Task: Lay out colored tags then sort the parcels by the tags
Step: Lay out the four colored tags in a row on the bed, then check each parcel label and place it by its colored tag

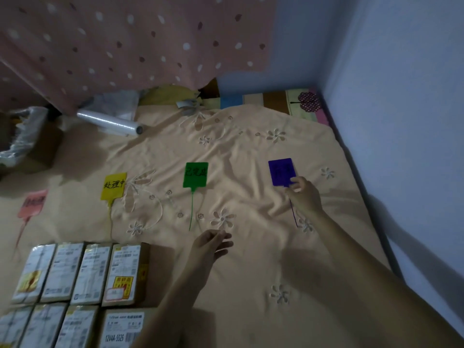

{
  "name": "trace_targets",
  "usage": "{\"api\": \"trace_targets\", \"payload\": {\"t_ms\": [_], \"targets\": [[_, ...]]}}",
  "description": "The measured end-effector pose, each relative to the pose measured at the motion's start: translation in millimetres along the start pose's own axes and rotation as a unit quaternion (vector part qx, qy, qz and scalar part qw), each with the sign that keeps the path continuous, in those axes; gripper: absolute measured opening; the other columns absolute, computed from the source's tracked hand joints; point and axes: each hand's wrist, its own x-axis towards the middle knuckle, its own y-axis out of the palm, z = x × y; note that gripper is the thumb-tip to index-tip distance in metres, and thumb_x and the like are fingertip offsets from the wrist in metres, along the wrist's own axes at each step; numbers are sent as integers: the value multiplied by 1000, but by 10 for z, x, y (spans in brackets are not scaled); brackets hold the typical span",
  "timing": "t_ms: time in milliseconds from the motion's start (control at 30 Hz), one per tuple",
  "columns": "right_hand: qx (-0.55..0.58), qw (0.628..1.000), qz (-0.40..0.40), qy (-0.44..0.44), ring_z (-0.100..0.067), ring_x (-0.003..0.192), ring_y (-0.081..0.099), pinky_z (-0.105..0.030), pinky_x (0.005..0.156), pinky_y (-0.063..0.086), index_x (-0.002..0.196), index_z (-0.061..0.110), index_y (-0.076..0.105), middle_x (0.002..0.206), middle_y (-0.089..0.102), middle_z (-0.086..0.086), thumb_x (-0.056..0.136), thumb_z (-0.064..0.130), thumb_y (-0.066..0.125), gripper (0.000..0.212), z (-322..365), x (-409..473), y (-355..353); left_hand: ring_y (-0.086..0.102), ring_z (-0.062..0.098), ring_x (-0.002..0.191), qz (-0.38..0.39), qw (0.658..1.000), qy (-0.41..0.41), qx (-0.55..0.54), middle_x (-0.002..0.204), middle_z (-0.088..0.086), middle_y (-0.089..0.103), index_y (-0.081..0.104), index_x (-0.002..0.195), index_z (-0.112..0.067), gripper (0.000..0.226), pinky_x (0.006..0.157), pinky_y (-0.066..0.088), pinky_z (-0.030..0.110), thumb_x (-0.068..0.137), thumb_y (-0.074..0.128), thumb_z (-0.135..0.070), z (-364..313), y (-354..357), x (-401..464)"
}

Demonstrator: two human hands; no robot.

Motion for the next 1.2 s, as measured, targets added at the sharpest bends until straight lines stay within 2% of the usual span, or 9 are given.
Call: {"api": "trace_targets", "payload": {"t_ms": [100, 400, 467, 567, 600, 667, 733, 967, 1200], "targets": [[12, 999, 38, -6, -22, 101, 63, -32, 83, 48, 126, 17, 59, 116, 67, -3, 86, 30, 63, 42, 149, -283, 124, 68, 21, 80, -16, 999, 21, 27, 95, 9, 69, 58, 94, -5, 7, 72, 50, 30, 94, 55, -12, -187, -164, -44], [29, 992, 110, -53, -13, 98, 56, -25, 81, 42, 132, 19, 54, 122, 64, -3, 89, 37, 61, 47, 670, -1096, 521, 66, 24, 85, -76, 992, 49, 93, 104, 13, 65, 54, 107, -3, 16, 69, 51, 29, 95, 54, -13, -706, -1030, -212], [25, 992, 108, -58, -12, 96, 56, -23, 76, 43, 130, 20, 54, 123, 64, -2, 89, 38, 61, 46, 820, -1254, 611, 65, 24, 84, -82, 991, 60, 88, 106, 15, 65, 56, 100, -7, 8, 69, 50, 30, 95, 54, -13, -773, -1323, -268], [27, 992, 106, -69, -5, 78, 58, -13, 56, 43, 129, 20, 55, 117, 60, 3, 90, 33, 60, 42, 1093, -1531, 800, 64, 23, 81, -96, 989, 76, 83, 102, 15, 64, 56, 94, -10, 4, 71, 48, 30, 95, 54, -14, -863, -1806, -391], [32, 992, 105, -69, -3, 75, 60, -13, 56, 47, 128, 20, 55, 116, 60, 4, 89, 32, 60, 41, 1195, -1644, 883, 64, 23, 82, -101, 988, 80, 81, 101, 14, 64, 56, 95, -10, 5, 72, 49, 30, 95, 53, -14, -887, -1990, -432], [35, 992, 98, -75, -13, 88, 67, -27, 75, 56, 126, 23, 57, 120, 64, 1, 85, 36, 60, 43, 1371, -1877, 1107, 64, 26, 87, -105, 988, 83, 78, 100, 13, 65, 56, 103, -6, 11, 74, 50, 31, 96, 53, -14, -913, -2385, -525], [14, 993, 81, -82, -20, 106, 64, -30, 87, 50, 127, 24, 58, 121, 65, 0, 84, 36, 60, 45, 1524, -2145, 1363, 63, 28, 89, -104, 988, 87, 74, 101, 14, 64, 54, 108, -4, 15, 74, 50, 33, 96, 52, -14, -917, -2793, -629], [25, 995, 22, -90, -22, 113, 61, -25, 83, 41, 125, 16, 60, 119, 68, -6, 87, 32, 65, 41, 1921, -3213, 2332, 63, 25, 85, -66, 990, 103, 71, 93, 9, 65, 56, 90, -11, 7, 72, 49, 31, 95, 51, -13, -799, -4250, -1181], [18, 992, 55, -111, -24, 113, 59, -29, 82, 43, 129, 18, 56, 126, 62, -5, 91, 40, 60, 44, 2449, -3889, 2924, 63, 27, 87, -95, 988, 113, 52, 100, 13, 65, 55, 98, -7, 9, 72, 51, 32, 94, 51, -14, -897, -5219, -1555]]}}
